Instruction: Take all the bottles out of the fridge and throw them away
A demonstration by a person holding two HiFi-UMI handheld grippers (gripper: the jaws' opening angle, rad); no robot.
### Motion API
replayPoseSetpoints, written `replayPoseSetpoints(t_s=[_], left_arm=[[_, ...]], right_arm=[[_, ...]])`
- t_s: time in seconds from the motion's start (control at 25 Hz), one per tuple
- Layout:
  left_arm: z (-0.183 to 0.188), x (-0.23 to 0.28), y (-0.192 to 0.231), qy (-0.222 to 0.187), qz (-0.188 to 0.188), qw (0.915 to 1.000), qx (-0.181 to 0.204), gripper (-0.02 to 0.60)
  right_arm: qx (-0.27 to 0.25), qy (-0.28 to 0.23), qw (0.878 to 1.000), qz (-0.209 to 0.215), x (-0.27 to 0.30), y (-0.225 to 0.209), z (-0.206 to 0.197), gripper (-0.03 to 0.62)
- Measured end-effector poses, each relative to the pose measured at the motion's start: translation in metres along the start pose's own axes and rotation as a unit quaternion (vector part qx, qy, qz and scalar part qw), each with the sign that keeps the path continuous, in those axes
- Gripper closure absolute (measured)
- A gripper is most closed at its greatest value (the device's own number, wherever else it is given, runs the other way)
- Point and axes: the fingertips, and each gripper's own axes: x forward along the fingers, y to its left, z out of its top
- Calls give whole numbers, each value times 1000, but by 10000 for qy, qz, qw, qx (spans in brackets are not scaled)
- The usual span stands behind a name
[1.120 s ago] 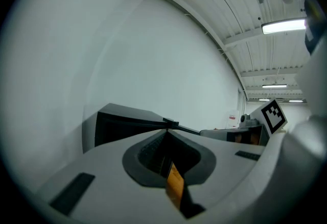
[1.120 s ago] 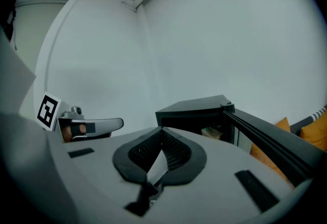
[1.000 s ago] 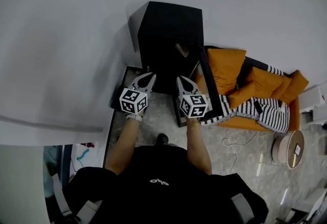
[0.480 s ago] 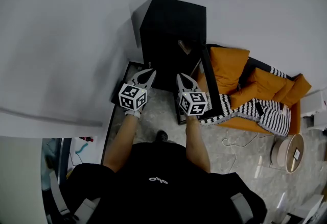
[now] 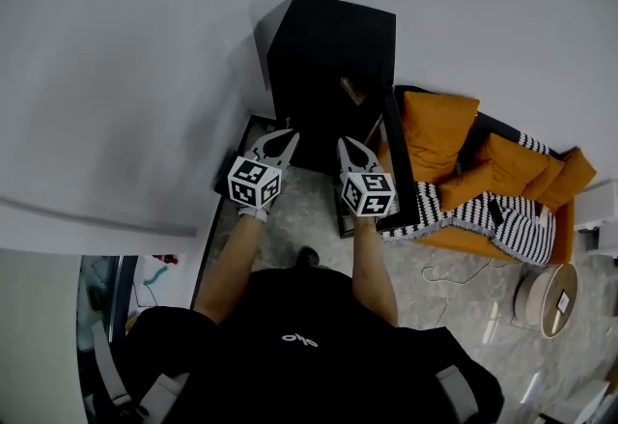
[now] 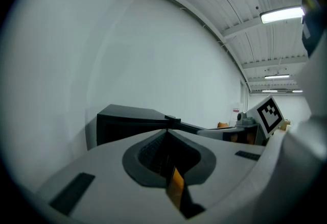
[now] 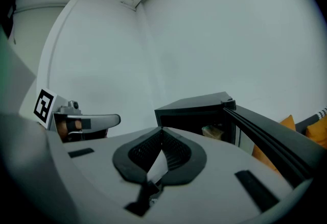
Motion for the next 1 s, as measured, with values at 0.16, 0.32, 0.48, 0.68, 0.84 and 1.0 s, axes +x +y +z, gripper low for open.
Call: replayPoseSetpoints(t_s=[0.16,0.32,0.48,0.68,0.84,1.0], left_arm=[[-2,5,0,6,85,10000,-4,575],[-11,14,-1,-2,95,9999,-95,575],[-15,28,-12,11,-61,9999,-136,575],[-18,58,-16,-6,-321,9994,-129,575],[-29,91,-9,120,-521,9985,-83,548],[-47,130,2,352,-555,9978,-25,416]], right_arm=[[29,19,10000,44,1,-5,1,585],[54,83,9999,34,1,-10,-4,585],[77,128,9999,-57,-5,-18,-4,585],[47,192,9995,-233,-5,-31,-2,585],[-57,247,9991,-344,-3,-38,1,585],[-115,321,9982,-496,5,-53,4,585]])
